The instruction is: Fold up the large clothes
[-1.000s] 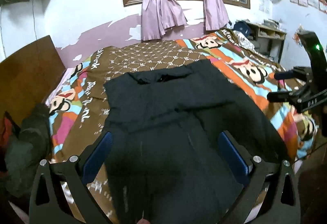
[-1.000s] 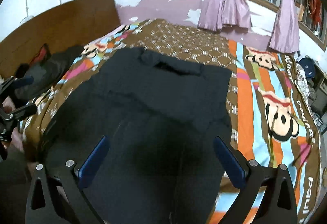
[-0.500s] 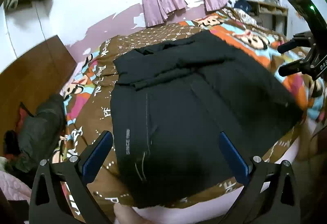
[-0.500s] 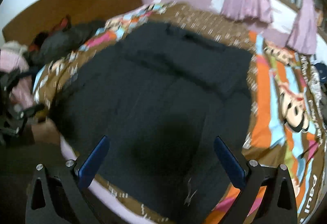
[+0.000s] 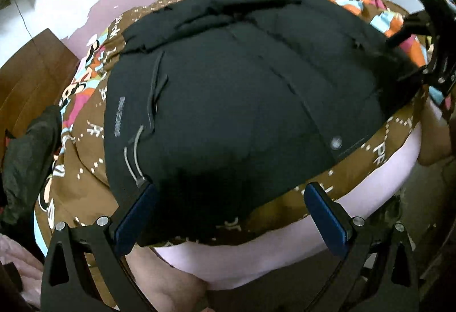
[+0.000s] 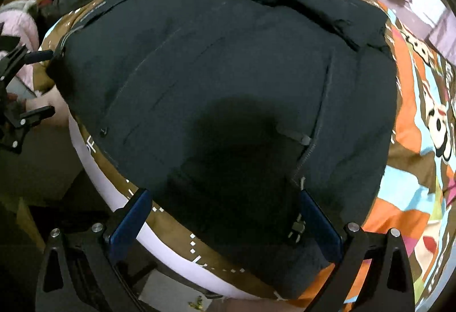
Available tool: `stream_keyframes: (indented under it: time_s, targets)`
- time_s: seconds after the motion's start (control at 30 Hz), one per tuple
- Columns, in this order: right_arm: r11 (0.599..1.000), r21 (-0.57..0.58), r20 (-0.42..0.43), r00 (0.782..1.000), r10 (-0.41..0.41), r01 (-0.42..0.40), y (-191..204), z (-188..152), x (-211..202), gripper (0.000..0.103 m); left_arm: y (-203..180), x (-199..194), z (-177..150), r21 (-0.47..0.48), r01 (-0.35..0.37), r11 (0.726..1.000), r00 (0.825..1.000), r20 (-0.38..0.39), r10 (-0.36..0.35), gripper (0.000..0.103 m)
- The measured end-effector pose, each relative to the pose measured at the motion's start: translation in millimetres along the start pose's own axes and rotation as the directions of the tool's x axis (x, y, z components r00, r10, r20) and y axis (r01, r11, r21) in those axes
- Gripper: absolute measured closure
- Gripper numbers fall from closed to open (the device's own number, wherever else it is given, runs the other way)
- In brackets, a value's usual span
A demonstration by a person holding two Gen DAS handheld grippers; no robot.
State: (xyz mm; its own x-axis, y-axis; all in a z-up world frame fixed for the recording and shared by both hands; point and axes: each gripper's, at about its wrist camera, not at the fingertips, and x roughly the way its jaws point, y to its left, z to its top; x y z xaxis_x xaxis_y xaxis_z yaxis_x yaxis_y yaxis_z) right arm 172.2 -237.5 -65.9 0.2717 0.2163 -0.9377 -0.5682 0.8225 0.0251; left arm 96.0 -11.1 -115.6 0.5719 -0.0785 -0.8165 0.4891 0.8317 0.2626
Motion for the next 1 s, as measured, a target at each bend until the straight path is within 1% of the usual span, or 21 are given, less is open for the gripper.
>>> stream_keyframes:
  time_s: [0.13, 0.23, 0.3, 0.43, 0.53, 0.67, 0.73, 0.87, 0.97, 1.0]
  targets:
    - [0.988, -0.147, 0.004, 0.999, -0.037, 0.037, 24.1, -3.7, 9.3, 0.000, -2.2, 14.8, -14.5, 0.028, -0.018, 0.999, 0.999, -0.030, 0.019, 0.002]
    - [0.963, -0.262, 0.010, 0.998, -0.063, 0.064, 43.7, -8.7, 13.8, 0.000, 3.1, 26.1, -22.8, 0.014, 0.011, 1.000, 0.997, -0.075, -0.010, 0.002]
    - [0.948, -0.309, 0.008, 0.998, -0.070, 0.069, 52.5, -11.8, 16.3, 0.000, 6.0, 31.7, -26.2, 0.010, 0.006, 1.000, 0.996, -0.089, -0.005, 0.002]
    - [0.911, -0.385, 0.018, 0.989, -0.148, 0.144, 63.4, -16.7, 26.5, 0.000, 4.7, 36.9, -29.5, 0.033, -0.016, 0.999, 0.996, -0.088, 0.018, 0.002]
    - [0.883, -0.417, 0.012, 0.973, -0.231, 0.215, 63.4, -15.9, 40.8, 0.000, 0.6, 42.3, -31.8, 0.055, -0.040, 0.998, 0.995, -0.088, 0.045, 0.002]
    - [0.861, -0.431, -0.027, 0.949, -0.313, 0.272, 57.2, -20.4, 62.9, 0.000, 0.2, 48.4, -34.6, 0.053, -0.045, 0.998, 0.995, -0.087, 0.050, 0.002]
    - [0.864, -0.416, -0.019, 0.947, -0.321, 0.285, 52.2, -19.2, 61.7, 0.000, 3.0, 49.1, -34.5, 0.039, -0.041, 0.998, 0.995, -0.084, 0.044, 0.002]
    - [0.840, -0.421, 0.018, 0.929, -0.370, 0.342, 50.4, -16.3, 56.5, 0.000, 6.2, 49.1, -32.6, 0.033, -0.036, 0.999, 0.996, -0.081, 0.038, 0.002]
    - [0.858, -0.387, 0.027, 0.934, -0.356, 0.338, 45.4, -11.9, 47.7, 0.001, 2.7, 47.4, -33.2, 0.035, -0.038, 0.999, 0.996, -0.077, 0.040, 0.002]
    - [0.871, -0.371, 0.022, 0.941, -0.337, 0.321, 41.9, -12.6, 42.6, 0.002, 1.7, 47.0, -33.5, 0.038, -0.039, 0.999, 0.996, -0.076, 0.042, 0.002]
